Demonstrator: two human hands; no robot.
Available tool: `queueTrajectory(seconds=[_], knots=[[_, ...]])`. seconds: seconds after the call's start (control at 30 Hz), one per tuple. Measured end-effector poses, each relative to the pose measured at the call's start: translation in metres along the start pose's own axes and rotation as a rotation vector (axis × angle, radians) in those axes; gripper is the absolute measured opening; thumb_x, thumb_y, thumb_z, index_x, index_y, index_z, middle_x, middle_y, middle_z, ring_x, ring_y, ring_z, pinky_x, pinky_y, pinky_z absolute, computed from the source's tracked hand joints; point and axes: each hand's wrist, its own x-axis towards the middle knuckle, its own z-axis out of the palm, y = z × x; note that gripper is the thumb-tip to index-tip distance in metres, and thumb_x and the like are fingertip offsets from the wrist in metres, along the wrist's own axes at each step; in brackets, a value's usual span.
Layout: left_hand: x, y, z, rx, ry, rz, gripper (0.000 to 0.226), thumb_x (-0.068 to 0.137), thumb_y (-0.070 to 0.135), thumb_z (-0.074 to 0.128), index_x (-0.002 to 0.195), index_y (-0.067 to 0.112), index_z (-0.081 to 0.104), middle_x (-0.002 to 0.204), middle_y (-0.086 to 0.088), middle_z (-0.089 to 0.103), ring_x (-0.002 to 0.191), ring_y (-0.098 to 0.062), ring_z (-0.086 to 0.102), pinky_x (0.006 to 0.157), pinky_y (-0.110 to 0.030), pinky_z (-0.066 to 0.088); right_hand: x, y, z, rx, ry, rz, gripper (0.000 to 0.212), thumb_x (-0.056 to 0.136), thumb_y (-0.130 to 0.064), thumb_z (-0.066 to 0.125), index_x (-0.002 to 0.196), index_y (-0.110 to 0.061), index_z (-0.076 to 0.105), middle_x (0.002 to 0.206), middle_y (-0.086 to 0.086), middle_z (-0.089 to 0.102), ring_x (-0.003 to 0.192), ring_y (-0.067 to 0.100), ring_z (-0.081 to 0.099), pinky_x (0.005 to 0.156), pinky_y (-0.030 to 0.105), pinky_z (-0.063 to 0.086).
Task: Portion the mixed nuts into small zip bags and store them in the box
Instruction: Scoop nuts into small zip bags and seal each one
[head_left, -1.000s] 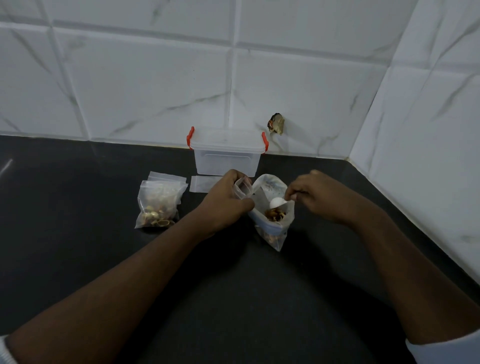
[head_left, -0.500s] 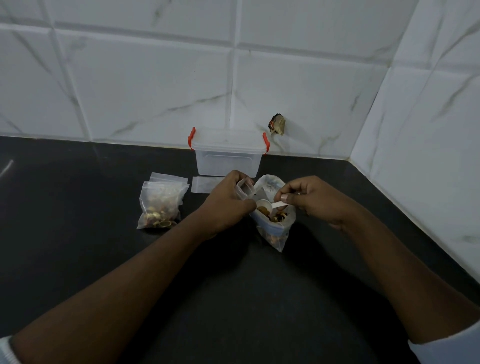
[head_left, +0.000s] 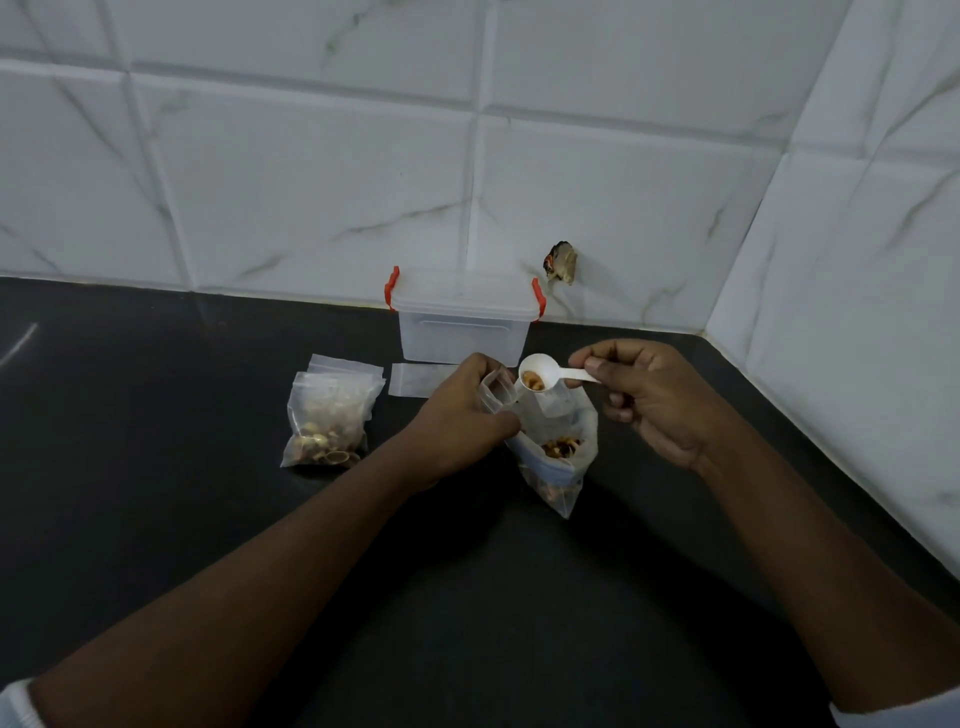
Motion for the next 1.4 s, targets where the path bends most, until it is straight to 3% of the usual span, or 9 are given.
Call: queueTrajectory(seconds=[0.27,0.5,0.7,0.87,0.97,1.07,1.13,1.27,1.4], knots=[[0.001,-0.001,-0.001,0.012,0.013,0.008,0.041,0.088,0.015,0.076,0.119,0.027,0.052,0.116,0.004,0.062,0.107,-0.016,0.063,0.091,-0.035,0.057,-0.010,-0.002,0.022,-0.472,-0.157,-0.273,0.020,0.098,-0.011,0.067,0.109,-0.025,0.077,0.108,-0.008,0.076,0.095,0.015,0.069,0.079,0.031,0.059],[0.001,-0.004,0.001,0.014,0.067,0.044,0.048,0.086,0.016,0.077,0.124,0.027,0.048,0.125,0.004,0.057,0.113,-0.014,0.059,0.086,-0.026,0.052,-0.008,-0.007,0.015,-0.430,-0.074,-0.388,0.020,0.095,-0.007,0.071,0.110,-0.019,0.077,0.107,-0.008,0.077,0.104,0.013,0.071,0.089,0.030,0.058],[-0.001,-0.001,0.003,-0.129,0.133,0.021,0.068,0.071,0.069,0.078,0.118,0.035,0.044,0.116,-0.002,0.063,0.087,-0.013,0.061,0.066,-0.030,0.053,0.001,0.003,-0.007,-1.058,-0.053,-0.382,0.020,0.095,-0.012,0.065,0.103,-0.026,0.076,0.095,-0.017,0.070,0.091,0.002,0.056,0.070,0.021,0.041],[-0.002,0.006,0.004,-0.163,0.065,-0.079,0.079,0.064,0.080,0.075,0.118,0.037,0.037,0.110,-0.012,0.063,0.068,-0.014,0.058,0.052,-0.029,0.050,0.005,0.005,-0.009,-1.280,-0.210,-0.233,0.021,0.096,-0.024,0.063,0.111,-0.032,0.074,0.105,-0.013,0.070,0.104,0.010,0.054,0.084,0.030,0.045],[-0.011,0.010,0.005,-0.190,-0.005,-0.097,0.069,0.078,0.073,0.067,0.120,0.030,0.035,0.100,-0.011,0.061,0.066,-0.020,0.060,0.056,-0.032,0.052,-0.004,-0.001,0.005,-1.150,-0.137,-0.345,0.030,0.097,-0.043,0.064,0.127,-0.040,0.063,0.112,-0.021,0.066,0.110,0.007,0.050,0.097,0.043,0.043],[-0.002,0.023,0.005,-0.248,0.010,-0.173,0.060,0.095,0.068,0.045,0.134,0.023,0.037,0.114,-0.018,0.062,0.084,-0.030,0.055,0.076,-0.044,0.049,-0.015,-0.006,0.033,-0.786,-0.183,-0.342,0.037,0.094,-0.048,0.068,0.129,-0.044,0.057,0.109,-0.022,0.067,0.107,0.001,0.058,0.089,0.025,0.047],[0.006,0.023,0.000,-0.380,0.092,-0.278,0.078,0.099,0.069,0.032,0.146,0.007,0.037,0.141,-0.024,0.054,0.099,-0.033,0.058,0.089,-0.043,0.043,-0.016,-0.002,0.048,-0.820,-0.187,-0.393,0.024,0.096,-0.041,0.067,0.119,-0.035,0.065,0.104,-0.018,0.067,0.101,-0.003,0.058,0.078,0.013,0.042],[-0.010,0.025,0.000,-0.441,0.129,-0.284,0.105,0.082,0.088,0.021,0.141,0.006,0.046,0.141,-0.023,0.055,0.125,-0.037,0.057,0.106,-0.056,0.046,-0.013,0.004,0.056,-0.857,-0.095,-0.483,0.010,0.097,-0.030,0.067,0.101,-0.026,0.075,0.094,-0.018,0.070,0.095,0.001,0.058,0.074,0.010,0.037],[-0.004,0.022,-0.012,-0.561,0.283,-0.246,0.086,0.093,0.080,0.015,0.128,0.013,0.056,0.121,-0.013,0.065,0.111,-0.028,0.063,0.091,-0.049,0.054,-0.016,-0.005,0.066,-0.722,0.027,-0.511,0.006,0.095,-0.019,0.070,0.096,-0.023,0.074,0.091,-0.015,0.071,0.093,0.004,0.060,0.075,0.013,0.042]])
